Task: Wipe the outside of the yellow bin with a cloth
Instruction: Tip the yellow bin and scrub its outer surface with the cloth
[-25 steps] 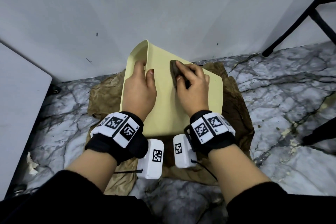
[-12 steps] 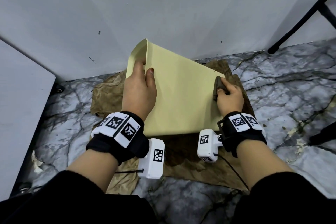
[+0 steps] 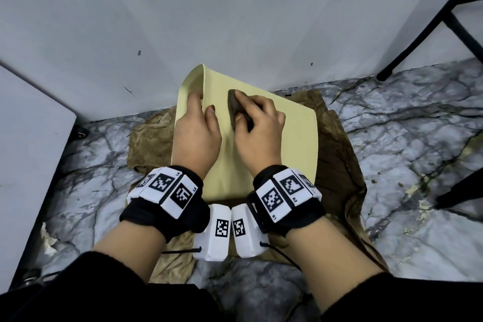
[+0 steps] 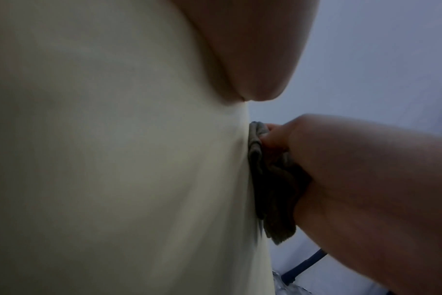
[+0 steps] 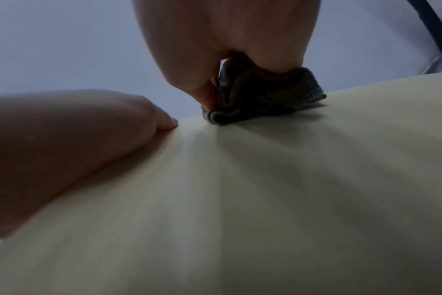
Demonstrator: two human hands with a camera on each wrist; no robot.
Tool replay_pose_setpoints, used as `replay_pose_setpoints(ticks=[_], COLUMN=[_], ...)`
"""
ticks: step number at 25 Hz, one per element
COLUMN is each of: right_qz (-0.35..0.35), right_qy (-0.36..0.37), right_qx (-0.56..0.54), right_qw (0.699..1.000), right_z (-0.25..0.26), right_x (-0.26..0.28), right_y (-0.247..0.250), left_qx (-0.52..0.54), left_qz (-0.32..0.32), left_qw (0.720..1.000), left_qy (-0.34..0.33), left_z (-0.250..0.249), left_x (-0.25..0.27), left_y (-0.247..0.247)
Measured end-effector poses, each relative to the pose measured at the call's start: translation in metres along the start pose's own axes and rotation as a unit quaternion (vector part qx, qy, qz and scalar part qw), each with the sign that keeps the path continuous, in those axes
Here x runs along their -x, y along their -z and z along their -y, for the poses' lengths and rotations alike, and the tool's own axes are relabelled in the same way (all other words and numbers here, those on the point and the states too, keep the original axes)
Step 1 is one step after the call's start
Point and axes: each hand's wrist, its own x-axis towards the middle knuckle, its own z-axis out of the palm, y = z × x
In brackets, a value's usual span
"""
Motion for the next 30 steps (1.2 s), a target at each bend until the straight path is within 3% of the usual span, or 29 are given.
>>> replay_pose_setpoints(ticks=[5, 9, 15, 20, 25, 30], right_qz=[-0.003, 0.014, -0.03, -0.012, -0.016, -0.02], right_qy=[0.011, 0.012, 0.019, 0.021, -0.056, -0.195], right_qx=[0.006, 0.004, -0.029, -0.028, 0.01, 0.031], right_qw=[1.0, 1.0, 0.999, 0.999, 0.998, 0.98], right_z=[0.001, 0.002, 0.012, 0.001, -0.038, -0.088], right_x=[0.003, 0.008, 0.007, -0.002, -0.018, -0.027], right_y=[0.001, 0.002, 0.01, 0.015, 0.036, 0.063], left_qx=[0.034, 0.084, 0.125, 0.124, 0.133, 0.135], left_qz=[0.046, 0.035, 0.016, 0.025, 0.03, 0.036], left_qw=[0.998, 0.995, 0.992, 0.992, 0.991, 0.99], left_qy=[0.028, 0.047, -0.004, -0.021, 0.003, -0.001], left_z=[-0.002, -0.003, -0.004, 0.0, 0.005, 0.004], left_x=[-0.013, -0.013, -0.01, -0.008, -0.005, -0.004], left_y=[0.004, 0.005, 0.005, 0.005, 0.008, 0.008])
